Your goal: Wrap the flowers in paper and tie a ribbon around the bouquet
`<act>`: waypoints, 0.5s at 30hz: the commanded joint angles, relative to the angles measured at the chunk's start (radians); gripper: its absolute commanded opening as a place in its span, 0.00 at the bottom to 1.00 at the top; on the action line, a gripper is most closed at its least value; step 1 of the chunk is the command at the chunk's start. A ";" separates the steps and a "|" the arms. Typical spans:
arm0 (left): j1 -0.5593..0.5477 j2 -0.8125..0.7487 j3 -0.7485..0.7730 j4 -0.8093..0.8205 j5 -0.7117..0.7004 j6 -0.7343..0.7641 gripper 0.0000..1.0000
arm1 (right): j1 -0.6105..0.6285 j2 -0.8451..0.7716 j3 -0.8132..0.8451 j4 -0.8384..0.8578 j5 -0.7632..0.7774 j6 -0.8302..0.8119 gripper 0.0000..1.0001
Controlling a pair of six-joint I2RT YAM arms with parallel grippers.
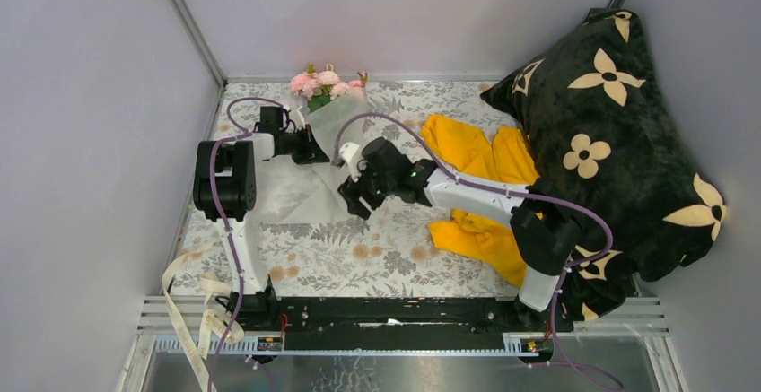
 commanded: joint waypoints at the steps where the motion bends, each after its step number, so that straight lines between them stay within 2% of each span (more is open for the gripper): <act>1: 0.011 -0.007 -0.015 -0.016 -0.035 0.038 0.00 | -0.194 0.096 0.066 0.038 -0.142 0.355 0.72; 4: 0.013 -0.007 -0.018 -0.015 -0.039 0.043 0.00 | -0.289 0.190 0.097 0.084 -0.216 0.560 0.72; 6: 0.015 -0.007 -0.020 -0.018 -0.042 0.048 0.00 | -0.319 0.244 0.099 0.144 -0.257 0.638 0.71; 11: 0.015 -0.009 -0.028 -0.020 -0.055 0.061 0.00 | -0.336 0.369 0.154 0.235 -0.302 0.689 0.70; 15: 0.015 -0.006 -0.029 -0.021 -0.064 0.068 0.00 | -0.338 0.441 0.172 0.298 -0.344 0.730 0.62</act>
